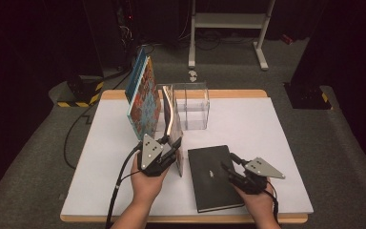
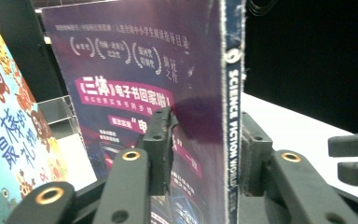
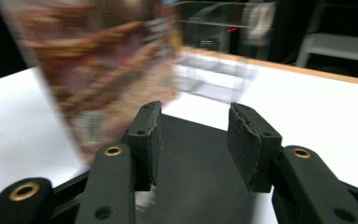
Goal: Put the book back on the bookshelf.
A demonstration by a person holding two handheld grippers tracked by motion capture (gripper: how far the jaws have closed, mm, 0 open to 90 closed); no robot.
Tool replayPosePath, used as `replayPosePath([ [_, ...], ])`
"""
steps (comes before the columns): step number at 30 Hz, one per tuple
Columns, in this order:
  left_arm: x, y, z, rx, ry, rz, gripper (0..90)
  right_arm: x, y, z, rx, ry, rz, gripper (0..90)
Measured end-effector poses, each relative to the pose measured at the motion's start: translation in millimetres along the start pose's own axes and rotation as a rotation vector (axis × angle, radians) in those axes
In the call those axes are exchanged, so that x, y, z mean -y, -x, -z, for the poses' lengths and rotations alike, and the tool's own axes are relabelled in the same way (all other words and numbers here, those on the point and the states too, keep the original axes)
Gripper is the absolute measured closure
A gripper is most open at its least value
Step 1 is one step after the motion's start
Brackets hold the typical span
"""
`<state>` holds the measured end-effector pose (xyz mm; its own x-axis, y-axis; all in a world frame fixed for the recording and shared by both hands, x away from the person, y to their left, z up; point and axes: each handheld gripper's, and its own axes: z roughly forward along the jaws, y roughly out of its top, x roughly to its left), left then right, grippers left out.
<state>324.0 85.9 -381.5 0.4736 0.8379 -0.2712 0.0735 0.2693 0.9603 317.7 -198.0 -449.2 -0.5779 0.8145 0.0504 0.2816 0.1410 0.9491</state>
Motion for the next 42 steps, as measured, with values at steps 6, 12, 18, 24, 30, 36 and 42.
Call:
replayPosePath([
  [6, 0.8, 1.1, 2.9, -0.043, 0.034, -0.035, 77.3, 13.4, 25.5, 4.8, 0.031, -0.029, -0.064, 56.0],
  [12, -0.6, -2.8, 6.0, -0.042, 0.036, -0.03, 83.3, 13.7, 28.6, 5.3, 0.03, -0.03, -0.063, 60.4],
  [18, -0.5, -8.0, 12.5, -0.017, 0.061, -0.055, 83.8, 14.9, 27.8, 2.6, 0.029, -0.041, -0.054, 60.9],
  [24, -2.7, -20.9, 21.2, -0.005, 0.066, -0.008, 83.6, 16.5, 29.5, 2.6, 0.036, -0.045, -0.06, 60.6],
  [30, -7.6, -30.4, 23.9, 0.02, 0.04, 0.026, 83.1, 19.5, 30.3, -0.3, 0.043, -0.056, -0.058, 58.7],
  [36, -12.1, -27.6, 23.7, 0.017, 0.036, 0.028, 76.5, 20.6, 30.6, -1.1, 0.048, -0.066, -0.055, 57.7],
  [42, -17.9, -24.7, 3.6, 0.0, -0.011, 0.018, 67.6, 21.9, 28.5, -2.7, 0.038, -0.075, -0.048, 57.6],
])
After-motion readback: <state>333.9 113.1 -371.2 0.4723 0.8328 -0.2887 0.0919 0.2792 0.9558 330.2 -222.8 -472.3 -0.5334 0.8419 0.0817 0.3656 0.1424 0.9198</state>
